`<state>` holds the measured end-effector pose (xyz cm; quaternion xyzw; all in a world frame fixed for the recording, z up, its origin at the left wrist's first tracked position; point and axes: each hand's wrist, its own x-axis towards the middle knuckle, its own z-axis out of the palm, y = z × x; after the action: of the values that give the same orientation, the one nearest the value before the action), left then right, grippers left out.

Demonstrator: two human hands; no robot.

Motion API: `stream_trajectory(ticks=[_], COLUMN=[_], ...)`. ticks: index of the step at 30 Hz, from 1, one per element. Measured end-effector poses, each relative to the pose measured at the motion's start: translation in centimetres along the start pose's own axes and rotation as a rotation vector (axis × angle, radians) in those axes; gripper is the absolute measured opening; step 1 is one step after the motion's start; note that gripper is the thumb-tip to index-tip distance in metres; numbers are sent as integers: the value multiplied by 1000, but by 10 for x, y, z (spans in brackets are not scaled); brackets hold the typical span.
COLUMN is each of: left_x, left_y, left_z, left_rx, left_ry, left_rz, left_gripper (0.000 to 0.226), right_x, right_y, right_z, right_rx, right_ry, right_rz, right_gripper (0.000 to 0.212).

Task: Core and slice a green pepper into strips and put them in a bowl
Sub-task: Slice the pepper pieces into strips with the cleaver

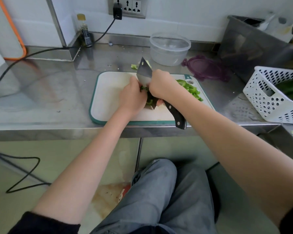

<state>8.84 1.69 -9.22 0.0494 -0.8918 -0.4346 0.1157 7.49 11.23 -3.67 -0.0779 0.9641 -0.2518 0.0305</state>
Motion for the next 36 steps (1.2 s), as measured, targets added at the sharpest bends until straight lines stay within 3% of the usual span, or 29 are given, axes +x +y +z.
stream_trajectory(ticks=[4, 8, 10, 15, 18, 20, 23, 30, 36], left_x=[0, 2, 1, 0, 1, 0, -1, 3, 7], left_y=[-3, -6, -7, -7, -10, -10, -10, -3, -9], left_z=[0, -2, -2, -2, -1, 0, 0, -8, -14], left_rx=[4, -54, -61, -176, -95, 22, 72, 132, 56], left_ry=[-11, -42, -31, 91, 108, 84, 45, -126, -151], left_rz=[50, 83, 107, 115, 127, 150, 149, 38, -3], left_gripper=[12, 17, 16, 10, 10, 10, 7, 22, 17], right_x=[-5, -1, 9, 22, 20, 16, 11, 13, 7], right_y=[5, -13, -13, 3, 6, 8, 10, 22, 16], right_z=[-2, -1, 0, -2, -3, -7, -13, -41, -51], right_rx=[-20, -207, -181, 11, 26, -39, -153, -215, -148], right_ry=[-27, -80, -104, -49, -76, -130, -209, 66, -15], right_rz=[9, 73, 113, 69, 85, 106, 125, 0, -9], right_gripper=[34, 9, 3, 31, 19, 29, 27, 36, 28])
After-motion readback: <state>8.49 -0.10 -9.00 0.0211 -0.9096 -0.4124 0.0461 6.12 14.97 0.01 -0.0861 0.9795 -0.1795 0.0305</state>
